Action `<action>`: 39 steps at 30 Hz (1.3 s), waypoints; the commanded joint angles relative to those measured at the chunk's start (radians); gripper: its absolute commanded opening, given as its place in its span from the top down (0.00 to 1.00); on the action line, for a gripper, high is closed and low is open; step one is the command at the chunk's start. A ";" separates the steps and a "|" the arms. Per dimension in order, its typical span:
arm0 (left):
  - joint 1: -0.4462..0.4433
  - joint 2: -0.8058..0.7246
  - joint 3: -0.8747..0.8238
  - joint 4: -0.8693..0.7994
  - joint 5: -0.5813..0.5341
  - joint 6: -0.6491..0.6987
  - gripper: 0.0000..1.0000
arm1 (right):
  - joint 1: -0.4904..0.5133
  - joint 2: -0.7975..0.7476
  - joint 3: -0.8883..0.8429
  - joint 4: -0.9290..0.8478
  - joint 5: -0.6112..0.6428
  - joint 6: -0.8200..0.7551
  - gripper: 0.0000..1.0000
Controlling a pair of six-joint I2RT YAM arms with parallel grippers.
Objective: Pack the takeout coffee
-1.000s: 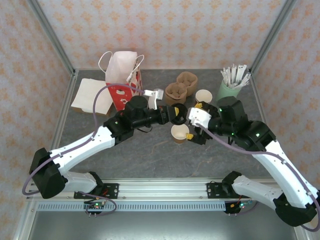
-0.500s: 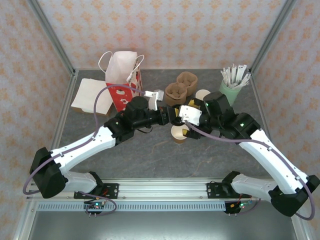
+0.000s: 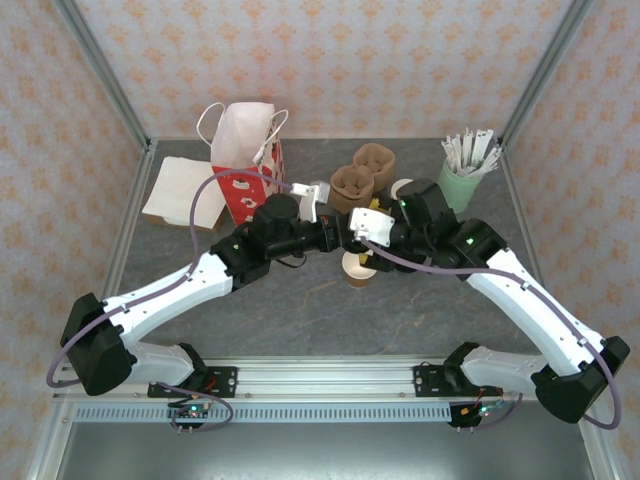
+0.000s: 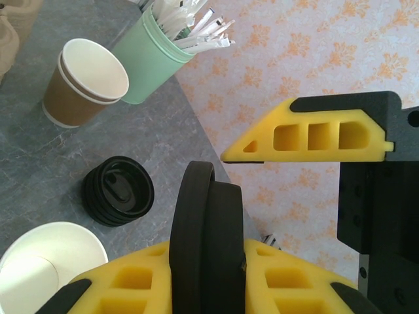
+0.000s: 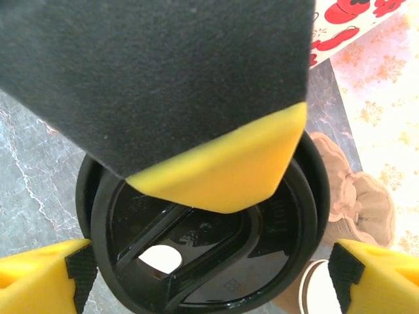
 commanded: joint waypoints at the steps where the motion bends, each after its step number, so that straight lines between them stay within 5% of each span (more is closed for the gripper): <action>1: -0.008 -0.003 0.001 0.019 0.014 0.009 0.82 | 0.006 0.006 0.039 -0.014 -0.028 -0.011 0.11; 30: -0.016 0.006 0.006 0.010 0.008 0.019 0.81 | 0.005 0.026 0.057 -0.036 -0.102 0.024 0.27; 39: -0.017 -0.007 0.009 -0.003 -0.014 0.014 0.46 | 0.005 0.029 0.034 -0.082 -0.053 0.016 0.27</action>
